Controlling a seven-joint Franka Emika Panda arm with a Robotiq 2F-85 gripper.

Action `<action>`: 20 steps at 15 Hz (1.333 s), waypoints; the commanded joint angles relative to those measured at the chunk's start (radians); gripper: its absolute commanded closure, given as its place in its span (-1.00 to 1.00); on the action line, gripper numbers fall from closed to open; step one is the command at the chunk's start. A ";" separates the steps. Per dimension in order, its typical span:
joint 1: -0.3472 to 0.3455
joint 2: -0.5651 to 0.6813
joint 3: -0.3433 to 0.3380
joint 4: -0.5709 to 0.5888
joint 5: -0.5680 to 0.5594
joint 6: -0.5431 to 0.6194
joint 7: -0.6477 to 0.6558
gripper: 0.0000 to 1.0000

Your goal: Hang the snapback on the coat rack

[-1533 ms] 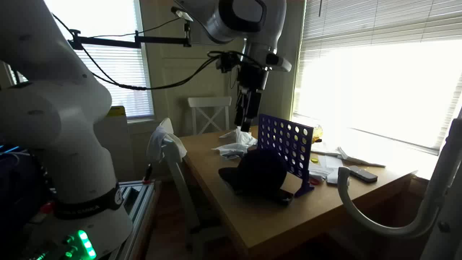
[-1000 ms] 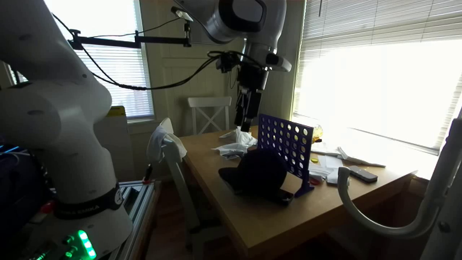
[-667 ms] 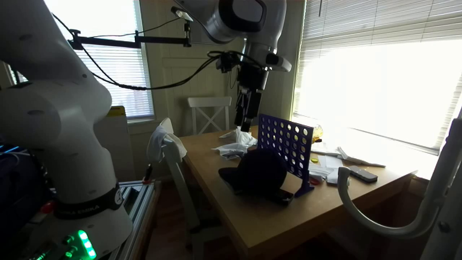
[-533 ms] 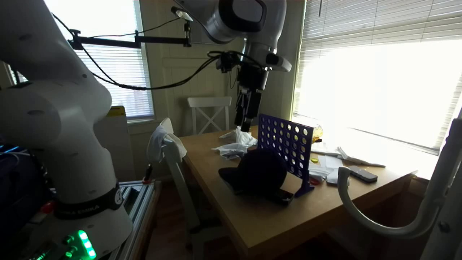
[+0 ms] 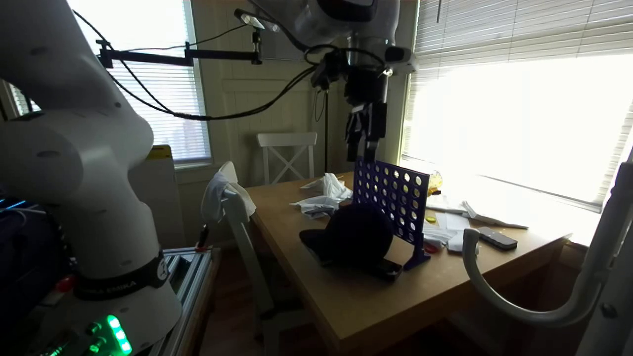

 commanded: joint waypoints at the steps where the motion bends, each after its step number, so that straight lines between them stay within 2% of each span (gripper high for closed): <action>1: 0.012 0.070 -0.008 0.057 -0.001 0.140 0.015 -1.00; 2: 0.012 0.021 -0.009 0.026 -0.004 0.073 0.002 -1.00; 5: 0.014 0.050 -0.010 0.039 -0.004 0.127 0.002 -1.00; 16: 0.015 0.055 -0.010 0.042 -0.004 0.132 0.002 -1.00; 20: 0.069 0.108 0.031 0.070 0.027 0.251 -0.004 -1.00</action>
